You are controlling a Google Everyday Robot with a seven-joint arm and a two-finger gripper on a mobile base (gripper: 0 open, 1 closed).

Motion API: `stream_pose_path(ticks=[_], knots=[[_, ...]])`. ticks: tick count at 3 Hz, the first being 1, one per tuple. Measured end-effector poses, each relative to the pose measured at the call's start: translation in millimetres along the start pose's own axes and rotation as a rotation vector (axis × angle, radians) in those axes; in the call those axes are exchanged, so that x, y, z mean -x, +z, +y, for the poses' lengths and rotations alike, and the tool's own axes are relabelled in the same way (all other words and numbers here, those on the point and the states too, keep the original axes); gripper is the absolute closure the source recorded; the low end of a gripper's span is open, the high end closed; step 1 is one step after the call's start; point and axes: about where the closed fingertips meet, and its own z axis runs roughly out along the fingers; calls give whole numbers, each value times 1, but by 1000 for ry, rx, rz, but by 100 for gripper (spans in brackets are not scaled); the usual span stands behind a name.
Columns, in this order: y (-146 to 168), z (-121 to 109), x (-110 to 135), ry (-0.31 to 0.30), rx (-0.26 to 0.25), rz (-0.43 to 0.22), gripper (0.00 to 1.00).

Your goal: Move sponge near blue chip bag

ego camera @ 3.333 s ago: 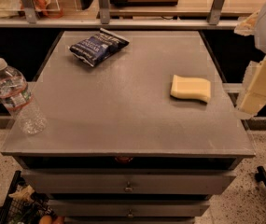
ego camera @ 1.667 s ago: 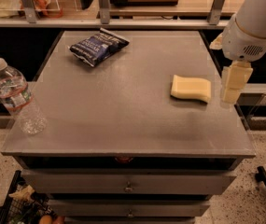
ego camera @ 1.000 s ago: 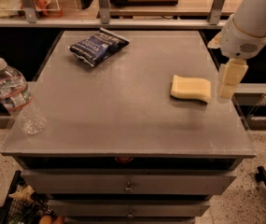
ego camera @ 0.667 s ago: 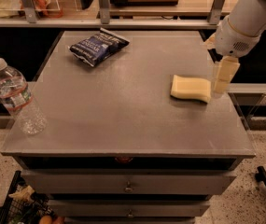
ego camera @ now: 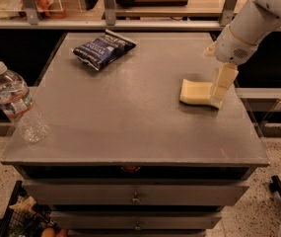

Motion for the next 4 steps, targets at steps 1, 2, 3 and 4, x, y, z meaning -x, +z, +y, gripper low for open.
stream_pose_path(ticks=[1, 2, 3, 4], knots=[[13, 7, 9, -4, 33, -16, 0], [31, 14, 8, 9, 71, -26, 16], [42, 17, 4, 23, 92, -26, 40], [37, 17, 6, 23, 92, -26, 63]])
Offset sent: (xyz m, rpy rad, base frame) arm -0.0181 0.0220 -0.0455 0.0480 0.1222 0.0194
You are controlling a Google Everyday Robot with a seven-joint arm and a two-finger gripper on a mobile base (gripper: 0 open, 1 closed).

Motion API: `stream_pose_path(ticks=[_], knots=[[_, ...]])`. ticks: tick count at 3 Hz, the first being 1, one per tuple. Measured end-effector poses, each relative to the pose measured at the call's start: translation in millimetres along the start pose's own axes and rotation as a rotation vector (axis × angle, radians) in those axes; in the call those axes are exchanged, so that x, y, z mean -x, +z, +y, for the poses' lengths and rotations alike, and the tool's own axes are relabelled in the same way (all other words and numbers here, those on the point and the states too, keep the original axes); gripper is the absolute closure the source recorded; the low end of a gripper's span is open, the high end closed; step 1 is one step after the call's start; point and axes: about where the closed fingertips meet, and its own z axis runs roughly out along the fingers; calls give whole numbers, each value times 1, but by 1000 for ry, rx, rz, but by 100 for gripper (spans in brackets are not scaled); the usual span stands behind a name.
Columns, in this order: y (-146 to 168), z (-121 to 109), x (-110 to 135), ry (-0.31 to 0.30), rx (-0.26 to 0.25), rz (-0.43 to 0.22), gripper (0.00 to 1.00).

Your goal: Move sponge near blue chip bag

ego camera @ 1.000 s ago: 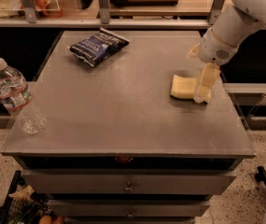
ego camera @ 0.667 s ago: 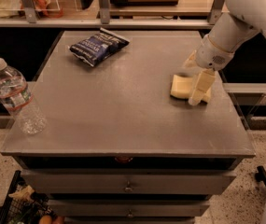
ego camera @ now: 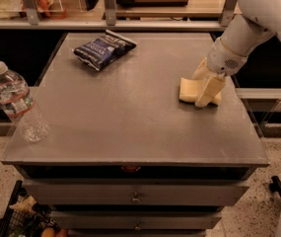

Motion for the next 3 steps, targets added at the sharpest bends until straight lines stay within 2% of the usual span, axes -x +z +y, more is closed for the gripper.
stream_pose_path(ticks=[1, 2, 3], knots=[[-8, 0, 3, 0, -1, 0, 87], [-8, 0, 3, 0, -1, 0, 100], [-39, -11, 7, -18, -83, 48, 100]])
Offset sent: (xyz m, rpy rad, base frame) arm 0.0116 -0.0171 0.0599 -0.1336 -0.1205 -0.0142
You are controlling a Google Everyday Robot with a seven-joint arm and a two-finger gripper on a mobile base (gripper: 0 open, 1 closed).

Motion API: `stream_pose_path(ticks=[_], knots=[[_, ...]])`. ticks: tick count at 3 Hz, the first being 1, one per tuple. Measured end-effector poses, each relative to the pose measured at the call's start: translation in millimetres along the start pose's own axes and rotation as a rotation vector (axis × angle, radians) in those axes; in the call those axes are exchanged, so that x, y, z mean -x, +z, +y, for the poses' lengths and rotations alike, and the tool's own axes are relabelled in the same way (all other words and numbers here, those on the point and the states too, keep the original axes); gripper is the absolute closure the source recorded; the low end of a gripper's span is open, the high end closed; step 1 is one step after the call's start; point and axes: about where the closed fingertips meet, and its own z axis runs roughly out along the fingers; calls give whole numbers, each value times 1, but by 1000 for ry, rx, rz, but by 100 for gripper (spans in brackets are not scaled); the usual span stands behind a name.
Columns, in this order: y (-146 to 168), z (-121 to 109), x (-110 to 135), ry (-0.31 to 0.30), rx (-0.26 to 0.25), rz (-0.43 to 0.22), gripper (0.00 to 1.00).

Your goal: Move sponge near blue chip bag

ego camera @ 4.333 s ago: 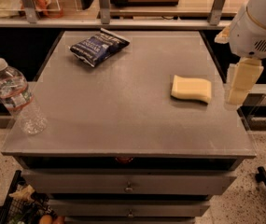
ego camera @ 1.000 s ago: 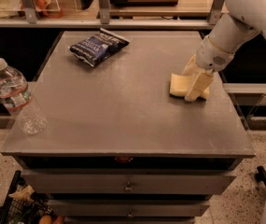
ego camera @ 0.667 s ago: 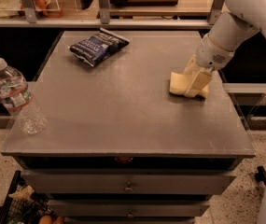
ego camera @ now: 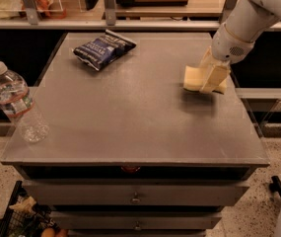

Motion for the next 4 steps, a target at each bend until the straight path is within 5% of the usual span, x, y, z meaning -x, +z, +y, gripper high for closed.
stream_pose_path(ticks=[2, 3, 4], knots=[[-71, -25, 2, -39, -183, 95, 100], [-70, -26, 3, -39, -186, 93, 100], [-74, -51, 27, -121, -239, 65, 100]])
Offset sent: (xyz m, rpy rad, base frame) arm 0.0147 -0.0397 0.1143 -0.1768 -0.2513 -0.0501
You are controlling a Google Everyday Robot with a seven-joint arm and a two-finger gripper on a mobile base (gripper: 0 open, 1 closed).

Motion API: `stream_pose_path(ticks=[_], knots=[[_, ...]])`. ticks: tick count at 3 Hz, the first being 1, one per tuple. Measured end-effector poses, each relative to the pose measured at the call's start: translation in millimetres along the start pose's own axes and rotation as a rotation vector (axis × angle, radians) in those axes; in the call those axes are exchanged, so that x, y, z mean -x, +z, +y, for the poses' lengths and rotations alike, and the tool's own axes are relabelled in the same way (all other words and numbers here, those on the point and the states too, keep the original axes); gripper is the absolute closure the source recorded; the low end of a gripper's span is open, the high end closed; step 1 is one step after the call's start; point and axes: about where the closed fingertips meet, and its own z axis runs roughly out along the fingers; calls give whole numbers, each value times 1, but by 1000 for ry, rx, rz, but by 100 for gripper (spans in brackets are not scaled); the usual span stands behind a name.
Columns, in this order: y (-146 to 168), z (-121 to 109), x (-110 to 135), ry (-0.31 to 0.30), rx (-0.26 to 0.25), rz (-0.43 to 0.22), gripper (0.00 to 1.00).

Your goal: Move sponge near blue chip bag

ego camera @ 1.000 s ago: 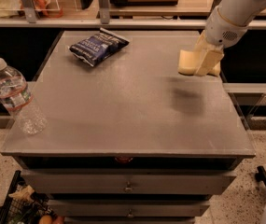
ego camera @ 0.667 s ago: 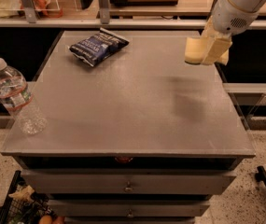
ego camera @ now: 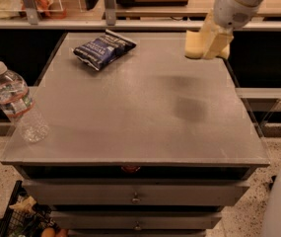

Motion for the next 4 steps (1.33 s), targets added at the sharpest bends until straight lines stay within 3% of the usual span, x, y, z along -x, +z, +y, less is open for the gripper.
stream_pose_path(ticks=[2, 3, 4], knots=[[9, -66, 73, -186, -118, -140, 100], [20, -79, 107, -238, -138, -239, 100], [39, -77, 141, -285, -95, -370, 100]])
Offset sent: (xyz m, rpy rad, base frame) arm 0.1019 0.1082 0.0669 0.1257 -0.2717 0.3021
